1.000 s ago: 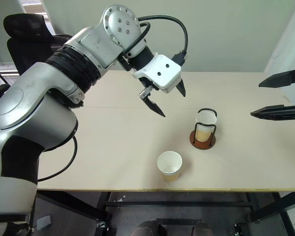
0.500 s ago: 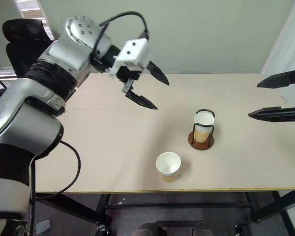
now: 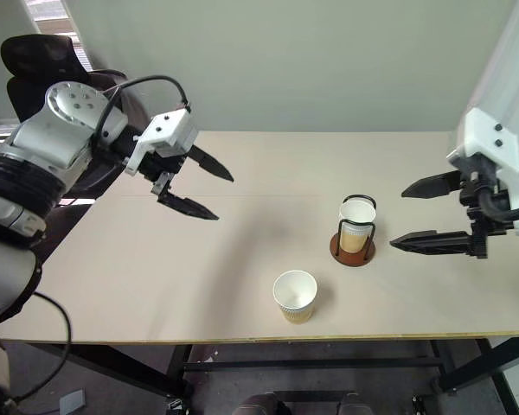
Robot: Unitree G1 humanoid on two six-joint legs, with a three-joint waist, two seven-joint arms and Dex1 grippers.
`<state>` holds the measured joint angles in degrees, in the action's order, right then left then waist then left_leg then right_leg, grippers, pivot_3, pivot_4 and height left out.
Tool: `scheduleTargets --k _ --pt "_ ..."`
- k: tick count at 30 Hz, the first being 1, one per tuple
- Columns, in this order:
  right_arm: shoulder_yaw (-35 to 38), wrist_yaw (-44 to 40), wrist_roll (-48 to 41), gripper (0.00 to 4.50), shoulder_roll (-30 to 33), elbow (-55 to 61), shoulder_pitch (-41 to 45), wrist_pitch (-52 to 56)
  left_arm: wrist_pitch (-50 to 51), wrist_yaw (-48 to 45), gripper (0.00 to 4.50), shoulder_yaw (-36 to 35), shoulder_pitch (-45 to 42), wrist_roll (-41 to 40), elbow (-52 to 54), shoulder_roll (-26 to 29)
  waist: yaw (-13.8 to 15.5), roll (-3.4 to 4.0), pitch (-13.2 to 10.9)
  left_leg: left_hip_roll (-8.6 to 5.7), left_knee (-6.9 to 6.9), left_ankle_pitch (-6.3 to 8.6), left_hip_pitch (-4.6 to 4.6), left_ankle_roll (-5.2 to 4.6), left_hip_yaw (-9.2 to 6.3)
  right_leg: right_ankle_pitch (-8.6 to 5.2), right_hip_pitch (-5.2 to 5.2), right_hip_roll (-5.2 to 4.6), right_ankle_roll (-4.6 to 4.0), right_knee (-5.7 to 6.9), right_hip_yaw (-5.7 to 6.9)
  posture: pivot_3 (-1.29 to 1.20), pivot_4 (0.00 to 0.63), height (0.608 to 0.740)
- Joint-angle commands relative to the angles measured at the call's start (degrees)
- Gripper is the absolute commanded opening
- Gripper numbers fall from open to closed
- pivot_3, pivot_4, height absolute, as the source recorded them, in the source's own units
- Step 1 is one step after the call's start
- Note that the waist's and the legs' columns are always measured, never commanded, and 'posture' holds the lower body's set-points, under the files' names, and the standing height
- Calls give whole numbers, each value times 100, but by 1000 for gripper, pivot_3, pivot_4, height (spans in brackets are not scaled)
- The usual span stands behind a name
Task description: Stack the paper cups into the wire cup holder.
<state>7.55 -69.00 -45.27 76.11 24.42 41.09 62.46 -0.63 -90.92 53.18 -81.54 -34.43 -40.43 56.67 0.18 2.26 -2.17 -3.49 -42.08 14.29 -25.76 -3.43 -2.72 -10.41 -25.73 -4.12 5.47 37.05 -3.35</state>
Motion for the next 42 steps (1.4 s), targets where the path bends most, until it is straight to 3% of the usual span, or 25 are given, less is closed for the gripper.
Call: scheduleTargets --k 1,8,14,22,27,35,36,37,38,42 --pt "-63 303 -200 4500 -164 182 313 212 92 -158 4474 7 58 -157 287 174 7 -3 5 13 -4 1 -7 0 -14 2 -5 -14 -1 -2 -5 0 0 740" --pt "-954 1035 -36 4500 -1042 145 1338 756 -36 -158 4474 118 321 -168 305 289 -42 -19 26 11 2 16 -9 -39 -11 22 -15 1 -16 2 -4 0 0 740" --pt "-1397 1426 74 4500 -1595 188 1715 1006 -72 -158 4474 154 372 -173 177 219 -36 -50 49 24 8 5 -12 -30 -34 35 -19 15 -31 0 2 0 0 740" --pt "-1965 1747 514 4500 -2074 195 1852 900 -263 -158 4474 328 826 -648 659 408 -30 -58 65 33 12 8 -22 -21 -50 37 -32 -8 -38 -5 -1 0 0 740" --pt "-2374 1894 905 4500 -2213 413 1659 730 -337 -158 4474 -58 1451 -1260 1184 528 -36 -62 76 27 23 14 -21 -8 -55 32 -40 28 -47 -6 6 0 0 740" --pt "-2437 1710 775 4500 -2149 906 1350 891 63 -158 4474 -530 1625 -1225 1517 391 -25 -68 80 37 20 9 -28 24 -106 27 -35 66 -68 -7 3 0 0 740" --pt "-2418 1639 724 4500 -2115 962 1323 896 121 -158 4474 -569 1620 -1196 1547 367 -23 -68 -18 36 22 8 -24 28 -108 27 -32 74 -71 -7 8 0 150 740" --pt "-2397 1567 662 4500 -2083 1020 1309 907 200 -158 4474 -600 1581 -1170 1562 329 -21 -67 -105 41 31 9 2 42 -122 26 -34 68 -75 -28 -4 0 150 740" --pt "-2378 1510 609 4500 -2066 1065 1307 924 269 -158 4474 -626 1550 -1153 1579 302 -30 -83 -149 45 54 -2 28 61 -128 25 34 63 -100 -36 -16 0 150 740" --pt "-2379 1201 461 4500 -1900 1249 1294 882 421 -158 4474 -670 1470 -1110 1627 218 -22 -101 -187 57 116 -81 -26 89 -158 58 -30 74 -154 -69 -33 0 150 740"
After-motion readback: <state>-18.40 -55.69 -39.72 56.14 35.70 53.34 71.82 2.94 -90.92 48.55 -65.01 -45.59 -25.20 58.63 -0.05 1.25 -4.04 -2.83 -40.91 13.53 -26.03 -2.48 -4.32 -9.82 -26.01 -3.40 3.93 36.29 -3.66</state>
